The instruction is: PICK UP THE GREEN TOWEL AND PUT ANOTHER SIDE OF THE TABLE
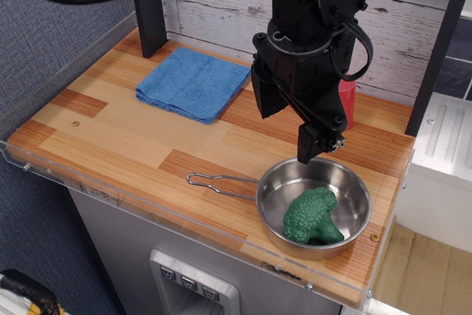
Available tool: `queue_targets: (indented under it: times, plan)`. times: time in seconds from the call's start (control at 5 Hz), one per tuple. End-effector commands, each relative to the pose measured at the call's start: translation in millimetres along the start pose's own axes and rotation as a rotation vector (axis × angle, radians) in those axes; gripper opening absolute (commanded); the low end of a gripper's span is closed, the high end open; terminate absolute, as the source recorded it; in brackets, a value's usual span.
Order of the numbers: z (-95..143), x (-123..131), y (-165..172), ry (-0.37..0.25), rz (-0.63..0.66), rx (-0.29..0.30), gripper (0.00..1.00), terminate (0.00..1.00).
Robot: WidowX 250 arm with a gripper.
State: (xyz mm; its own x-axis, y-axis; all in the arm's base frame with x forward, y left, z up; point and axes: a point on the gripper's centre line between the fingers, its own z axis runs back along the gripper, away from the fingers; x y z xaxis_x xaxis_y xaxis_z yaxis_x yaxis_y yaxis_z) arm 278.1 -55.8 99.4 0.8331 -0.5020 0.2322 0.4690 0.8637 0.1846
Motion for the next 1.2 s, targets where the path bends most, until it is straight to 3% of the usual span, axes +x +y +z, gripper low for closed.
queue_targets:
  times: [0.0, 0.2, 0.6, 1.0]
  plan:
    - [0, 0, 0, 0.0, 0.0, 0.0, 1.0, 0.0]
    - [-8, -4, 33, -0.019, 0.033, 0.019, 1.0, 0.0]
    - [-19, -21, 103, -0.03, 0.188, -0.013, 1.0, 0.0]
    - [-54, -23, 169, 0.035, 0.242, 0.034, 1.0, 0.0]
